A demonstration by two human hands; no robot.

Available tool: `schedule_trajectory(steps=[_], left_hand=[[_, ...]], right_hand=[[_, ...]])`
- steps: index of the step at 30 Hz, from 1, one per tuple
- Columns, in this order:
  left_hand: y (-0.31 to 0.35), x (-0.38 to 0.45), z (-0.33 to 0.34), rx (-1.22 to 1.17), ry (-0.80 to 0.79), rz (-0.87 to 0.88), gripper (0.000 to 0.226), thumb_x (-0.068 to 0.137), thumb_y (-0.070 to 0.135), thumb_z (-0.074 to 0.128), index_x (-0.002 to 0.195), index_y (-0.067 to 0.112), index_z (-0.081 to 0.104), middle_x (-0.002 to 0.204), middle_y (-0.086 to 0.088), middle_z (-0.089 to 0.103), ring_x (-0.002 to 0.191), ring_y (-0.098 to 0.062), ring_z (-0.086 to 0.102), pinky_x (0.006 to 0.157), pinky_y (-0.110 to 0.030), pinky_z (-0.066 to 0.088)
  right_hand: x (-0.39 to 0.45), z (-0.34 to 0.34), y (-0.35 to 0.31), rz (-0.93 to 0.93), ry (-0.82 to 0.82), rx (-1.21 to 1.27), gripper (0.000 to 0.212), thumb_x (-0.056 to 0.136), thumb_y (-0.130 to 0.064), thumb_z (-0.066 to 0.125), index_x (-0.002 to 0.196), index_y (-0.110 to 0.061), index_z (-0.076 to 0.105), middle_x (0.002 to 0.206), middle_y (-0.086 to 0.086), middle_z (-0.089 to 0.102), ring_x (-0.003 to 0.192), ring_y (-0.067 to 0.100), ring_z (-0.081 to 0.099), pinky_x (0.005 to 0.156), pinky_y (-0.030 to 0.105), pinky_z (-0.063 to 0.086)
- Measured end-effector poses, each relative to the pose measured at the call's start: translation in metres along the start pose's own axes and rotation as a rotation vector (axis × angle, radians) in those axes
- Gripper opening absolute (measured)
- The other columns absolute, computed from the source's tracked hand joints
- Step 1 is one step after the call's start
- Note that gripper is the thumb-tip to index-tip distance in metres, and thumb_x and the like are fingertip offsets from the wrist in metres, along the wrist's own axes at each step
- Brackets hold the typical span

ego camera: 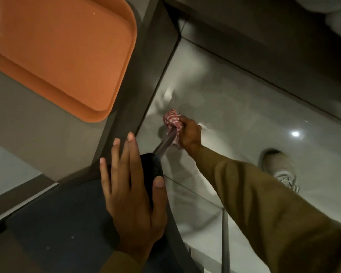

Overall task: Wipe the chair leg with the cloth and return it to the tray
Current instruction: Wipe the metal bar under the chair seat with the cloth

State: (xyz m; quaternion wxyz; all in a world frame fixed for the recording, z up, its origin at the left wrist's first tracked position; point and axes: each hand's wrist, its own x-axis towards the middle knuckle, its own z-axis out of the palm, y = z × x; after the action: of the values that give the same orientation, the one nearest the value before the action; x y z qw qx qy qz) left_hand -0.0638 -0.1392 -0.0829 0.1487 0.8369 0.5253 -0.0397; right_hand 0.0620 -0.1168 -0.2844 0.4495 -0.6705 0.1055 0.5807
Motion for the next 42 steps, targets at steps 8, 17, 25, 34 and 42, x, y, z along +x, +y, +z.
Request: schedule_trajectory(steps=[8,17,25,34,42], left_hand=[[0.001,0.001,-0.002,0.021,-0.024,-0.025,0.076,0.111,0.054,0.02,0.171,0.008,0.026,0.181,-0.006,0.026,0.171,-0.023,0.016,0.141,-0.048,0.006],[0.002,0.0,0.0,0.045,-0.021,-0.019,0.08,0.111,0.056,0.016,0.17,0.004,0.025,0.181,-0.007,0.025,0.171,-0.022,0.016,0.14,-0.049,0.008],[0.003,0.002,-0.003,0.022,-0.015,-0.009,0.079,0.111,0.056,0.016,0.17,0.003,0.028,0.18,-0.009,0.028,0.17,-0.026,0.021,0.139,-0.056,0.014],[0.002,0.003,-0.003,0.019,-0.02,-0.012,0.08,0.111,0.056,0.015,0.169,0.002,0.029,0.179,-0.011,0.029,0.169,-0.027,0.022,0.14,-0.05,0.009],[0.004,0.0,-0.006,-0.101,0.037,-0.021,0.083,0.112,0.058,0.008,0.167,0.001,0.032,0.177,-0.011,0.034,0.169,-0.025,0.024,0.141,-0.043,0.006]], right_hand=[[-0.158,-0.015,0.008,-0.481,-0.173,-0.264,0.044,0.101,-0.014,0.044,0.112,-0.054,0.056,0.099,-0.019,0.061,0.088,-0.007,0.058,0.082,0.003,0.047],[-0.001,0.012,-0.001,0.13,-0.015,0.324,0.033,0.094,0.014,0.023,0.089,0.0,0.053,0.07,0.01,0.053,0.044,0.007,0.045,0.052,0.015,0.04],[-0.098,-0.022,-0.009,-0.366,-0.226,-0.533,0.037,0.101,-0.005,0.047,0.119,-0.029,0.069,0.094,-0.02,0.061,0.08,-0.007,0.058,0.076,-0.004,0.044],[-0.092,-0.001,-0.014,0.088,-0.206,0.352,0.025,0.102,0.001,0.052,0.114,0.011,0.07,0.105,0.019,0.071,0.097,0.022,0.07,0.086,0.021,0.059],[-0.157,-0.03,-0.028,-0.678,-0.3,-0.319,0.035,0.107,-0.025,0.048,0.14,-0.024,0.059,0.133,-0.022,0.059,0.126,-0.019,0.05,0.106,0.003,0.037]])
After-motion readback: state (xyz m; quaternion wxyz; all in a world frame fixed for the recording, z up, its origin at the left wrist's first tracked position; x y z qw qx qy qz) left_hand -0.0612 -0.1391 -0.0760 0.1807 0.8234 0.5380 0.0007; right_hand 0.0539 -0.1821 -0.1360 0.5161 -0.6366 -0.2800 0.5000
